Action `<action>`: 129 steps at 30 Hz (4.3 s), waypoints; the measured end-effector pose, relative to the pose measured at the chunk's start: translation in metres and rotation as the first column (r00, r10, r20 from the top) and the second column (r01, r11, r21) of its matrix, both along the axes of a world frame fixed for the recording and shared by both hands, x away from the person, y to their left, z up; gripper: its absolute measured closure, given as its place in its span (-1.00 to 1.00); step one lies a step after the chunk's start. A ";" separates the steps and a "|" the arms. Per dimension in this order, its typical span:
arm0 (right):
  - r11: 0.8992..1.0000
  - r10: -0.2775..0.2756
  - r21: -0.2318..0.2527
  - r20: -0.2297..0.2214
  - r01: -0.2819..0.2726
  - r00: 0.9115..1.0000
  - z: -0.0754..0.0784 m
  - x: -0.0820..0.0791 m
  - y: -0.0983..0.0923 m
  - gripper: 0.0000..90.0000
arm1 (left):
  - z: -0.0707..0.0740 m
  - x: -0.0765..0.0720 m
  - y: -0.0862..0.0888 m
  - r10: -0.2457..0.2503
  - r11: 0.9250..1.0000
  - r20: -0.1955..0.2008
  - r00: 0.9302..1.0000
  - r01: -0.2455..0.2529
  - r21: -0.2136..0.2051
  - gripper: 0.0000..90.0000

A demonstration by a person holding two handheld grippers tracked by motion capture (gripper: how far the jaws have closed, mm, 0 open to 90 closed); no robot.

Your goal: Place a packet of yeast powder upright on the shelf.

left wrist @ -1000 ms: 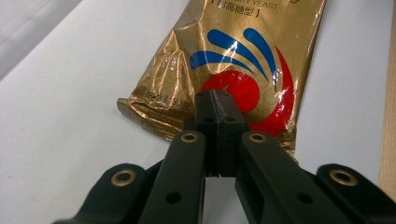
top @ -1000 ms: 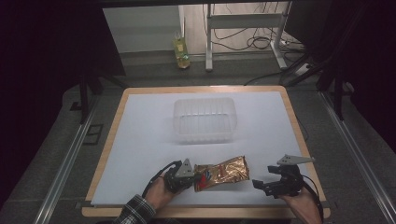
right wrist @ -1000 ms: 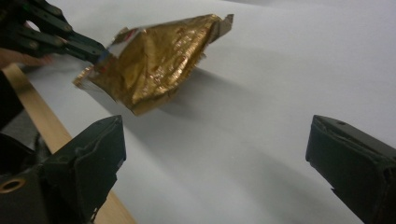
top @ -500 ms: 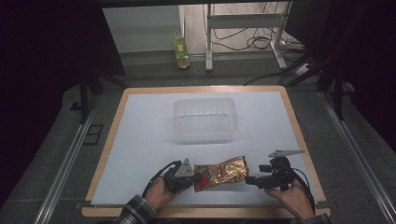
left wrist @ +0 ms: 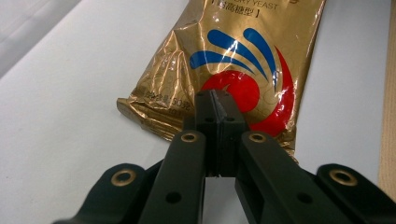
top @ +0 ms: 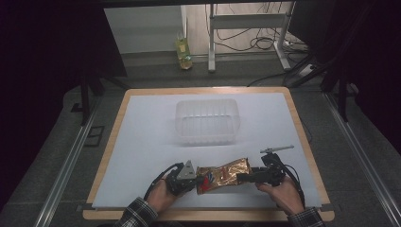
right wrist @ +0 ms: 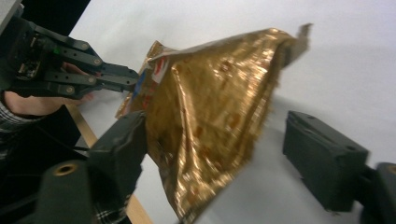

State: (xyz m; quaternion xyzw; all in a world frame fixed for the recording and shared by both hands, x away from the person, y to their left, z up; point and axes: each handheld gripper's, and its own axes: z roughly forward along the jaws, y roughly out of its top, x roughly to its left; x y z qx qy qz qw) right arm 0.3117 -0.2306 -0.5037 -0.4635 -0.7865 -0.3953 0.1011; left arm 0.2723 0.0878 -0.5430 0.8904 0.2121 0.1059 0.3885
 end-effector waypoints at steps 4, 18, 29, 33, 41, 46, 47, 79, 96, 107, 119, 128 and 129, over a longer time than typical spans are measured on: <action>1.000 0.011 0.024 -0.019 -0.010 1.000 -0.001 0.003 0.008 -0.29 | 0.000 0.000 0.000 0.000 1.000 -0.002 1.000 0.000 -0.002 0.99; 0.994 -0.006 0.106 -0.090 0.015 0.996 -0.007 0.012 0.014 0.29 | 0.000 0.001 0.001 -0.003 1.000 -0.005 1.000 0.003 -0.005 0.99; 0.990 -0.005 0.138 -0.068 0.015 0.998 0.005 0.008 0.015 0.59 | 0.004 0.000 0.001 0.002 1.000 0.036 0.999 -0.003 0.023 0.81; 0.993 0.011 0.118 -0.021 -0.009 1.000 0.016 0.006 0.019 0.59 | 0.008 -0.002 0.004 0.036 0.999 0.051 0.998 -0.036 -0.003 0.60; 0.994 0.017 0.104 0.023 -0.019 1.000 0.029 0.004 0.019 0.60 | 0.013 -0.005 0.011 0.054 0.997 0.069 0.996 -0.050 -0.059 0.31; 0.994 0.010 0.105 0.048 -0.015 0.999 0.038 0.005 0.015 0.60 | 0.013 -0.006 0.012 0.062 0.997 0.089 0.994 -0.057 -0.057 0.06; 0.994 0.010 0.106 0.051 -0.016 0.999 0.040 0.005 0.014 0.60 | 0.013 -0.006 0.012 0.064 0.997 0.094 0.994 -0.059 -0.055 0.00; 0.997 -0.041 0.078 0.132 0.031 0.990 0.082 0.023 -0.002 0.60 | 0.014 -0.008 0.012 0.058 0.994 0.098 0.994 -0.049 -0.094 -0.92; 0.994 -0.088 0.076 0.141 0.078 0.986 0.095 0.038 -0.010 0.61 | 0.013 -0.008 0.011 0.080 0.994 0.115 0.990 -0.071 -0.086 -1.00; 0.991 -0.119 0.079 0.162 0.107 0.980 0.108 0.051 -0.014 0.61 | 0.014 -0.008 0.011 0.080 0.993 0.119 0.990 -0.069 -0.096 -1.00; 0.988 -0.151 0.054 0.183 0.144 0.971 0.121 0.072 -0.009 0.61 | 0.014 -0.008 0.011 0.073 0.994 0.118 0.990 -0.062 -0.093 -1.00; 0.984 -0.177 0.037 0.198 0.173 0.964 0.131 0.094 0.000 0.61 | 0.014 -0.008 0.011 0.073 0.994 0.120 0.990 -0.063 -0.089 -1.00; 0.984 -0.179 0.035 0.200 0.176 0.963 0.132 0.097 0.001 0.61 | 0.014 -0.008 0.011 0.073 0.994 0.120 0.990 -0.063 -0.088 -1.00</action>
